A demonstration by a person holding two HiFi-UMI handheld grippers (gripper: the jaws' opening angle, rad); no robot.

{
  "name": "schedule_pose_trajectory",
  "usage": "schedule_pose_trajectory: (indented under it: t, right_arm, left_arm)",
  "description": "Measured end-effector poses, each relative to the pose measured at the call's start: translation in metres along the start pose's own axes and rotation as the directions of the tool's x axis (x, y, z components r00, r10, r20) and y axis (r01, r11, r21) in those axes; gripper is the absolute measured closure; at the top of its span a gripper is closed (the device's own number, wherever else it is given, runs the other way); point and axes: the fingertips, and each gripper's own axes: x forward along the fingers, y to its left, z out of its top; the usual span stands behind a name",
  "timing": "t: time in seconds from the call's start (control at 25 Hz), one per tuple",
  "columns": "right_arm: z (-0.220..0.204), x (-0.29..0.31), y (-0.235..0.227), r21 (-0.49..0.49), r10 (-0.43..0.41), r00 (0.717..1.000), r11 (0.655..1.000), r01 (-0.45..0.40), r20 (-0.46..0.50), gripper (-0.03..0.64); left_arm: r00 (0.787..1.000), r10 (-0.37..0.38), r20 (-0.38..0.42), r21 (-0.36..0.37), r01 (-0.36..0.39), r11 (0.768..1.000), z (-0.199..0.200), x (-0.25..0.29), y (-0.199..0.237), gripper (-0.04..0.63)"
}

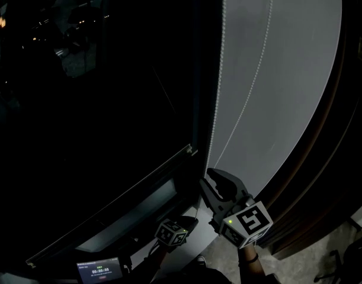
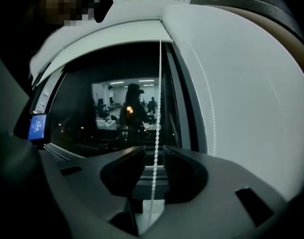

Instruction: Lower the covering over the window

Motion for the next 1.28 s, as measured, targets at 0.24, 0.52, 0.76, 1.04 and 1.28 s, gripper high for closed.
schedule_pose_trajectory:
  t: [0.24,0.52,0.76,1.04,1.28]
  right_arm:
    - [0.026,0.016,-0.01,-0.056,-0.035,0.999,0.998,0.036,0.03,0.592]
    - [0.027,0.012,-0.014,0.086,-0.032,0.992,0.996,0.022,0.119,0.604]
    - [0.022,0.003,-0.023,0.098,-0.068,0.988,0.994,0.054,0.14,0.604]
    - [-0.122,-0.008,-0.024,0.179,-0.113,0.979,0.973,0.144,-0.172,0.605]
    - [-0.24,-0.032,-0.011,0.217,-0.119,0.913,0.952,0.217,-0.391,0.606]
  left_arm:
    - [0.999,0.027,0.024,-0.016,-0.027,1.0,-0.003,-0.007,0.006,0.584]
    - [0.999,0.031,0.028,0.01,-0.031,0.999,-0.007,-0.013,0.007,0.583]
    - [0.967,0.059,0.247,0.004,-0.062,0.998,0.053,-0.046,0.004,0.574]
    - [0.811,0.006,0.585,0.105,-0.083,0.991,0.185,-0.123,-0.022,0.573]
    - [0.741,-0.101,0.663,0.229,-0.073,0.971,0.251,-0.152,-0.056,0.541]
